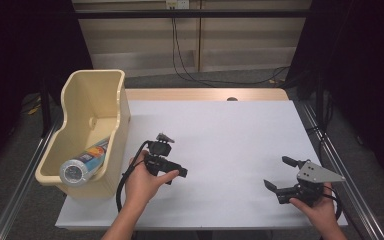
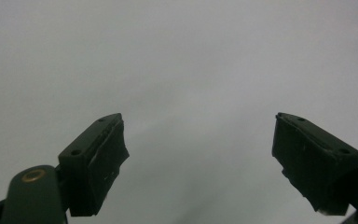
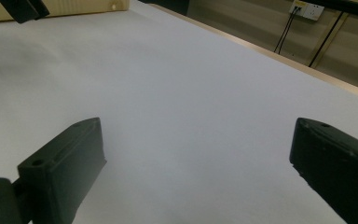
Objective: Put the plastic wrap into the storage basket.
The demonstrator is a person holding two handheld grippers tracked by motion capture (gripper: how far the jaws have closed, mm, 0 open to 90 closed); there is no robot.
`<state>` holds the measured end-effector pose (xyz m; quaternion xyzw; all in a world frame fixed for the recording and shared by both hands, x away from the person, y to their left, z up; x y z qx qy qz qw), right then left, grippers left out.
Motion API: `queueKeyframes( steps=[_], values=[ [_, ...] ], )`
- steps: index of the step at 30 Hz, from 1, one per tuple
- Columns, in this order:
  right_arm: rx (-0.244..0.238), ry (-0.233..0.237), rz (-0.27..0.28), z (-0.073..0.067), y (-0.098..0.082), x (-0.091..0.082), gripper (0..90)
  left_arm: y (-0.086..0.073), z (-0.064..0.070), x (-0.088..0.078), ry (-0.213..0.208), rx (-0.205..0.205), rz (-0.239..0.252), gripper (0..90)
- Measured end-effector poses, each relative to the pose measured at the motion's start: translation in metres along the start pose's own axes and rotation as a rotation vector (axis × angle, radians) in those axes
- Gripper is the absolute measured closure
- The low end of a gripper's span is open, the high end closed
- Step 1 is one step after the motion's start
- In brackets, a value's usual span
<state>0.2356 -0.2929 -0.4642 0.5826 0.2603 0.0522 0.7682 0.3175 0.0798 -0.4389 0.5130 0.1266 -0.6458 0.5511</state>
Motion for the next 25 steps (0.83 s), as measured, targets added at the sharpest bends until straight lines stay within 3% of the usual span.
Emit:
queueKeyframes(
  steps=[10, 11, 15, 16, 18, 25],
  values=[
    [-0.005, -0.001, -0.002, 0.0, 0.0, 0.0, 2.5, -0.018, -0.007, 0.012, 0.037, 0.105, 0.188, 12.4],
    [-0.002, 0.001, 0.0, 0.0, 0.0, 0.0, 2.6, -0.019, -0.008, 0.011, 0.041, 0.126, 0.206, 10.8],
    [-0.003, 0.0, -0.001, -0.001, 0.0, 0.0, 2.6, -0.024, -0.007, 0.01, 0.078, 0.223, 0.375, 8.2],
    [-0.006, -0.001, 0.001, -0.001, 0.0, 0.0, 2.6, -0.026, -0.007, 0.01, 0.091, 0.261, 0.401, 7.4],
    [0.001, -0.001, 0.004, -0.001, 0.0, 0.0, 2.6, -0.028, -0.006, 0.011, 0.109, 0.3, 0.448, 6.3],
    [0.0, 0.001, 0.002, 0.0, 0.0, 0.0, 2.5, -0.032, -0.008, 0.008, 0.141, 0.357, 0.533, 5.8]
  ],
)
Point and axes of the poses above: each handheld gripper's, and its own axes: x roughly forward along the jaws, y roughly out of its top, z roughly to its right, the point moved 3 cm from there along x, roughly forward along the jaws, and after that the axes turned 12 degrees about -y, right-handed, at the moved point
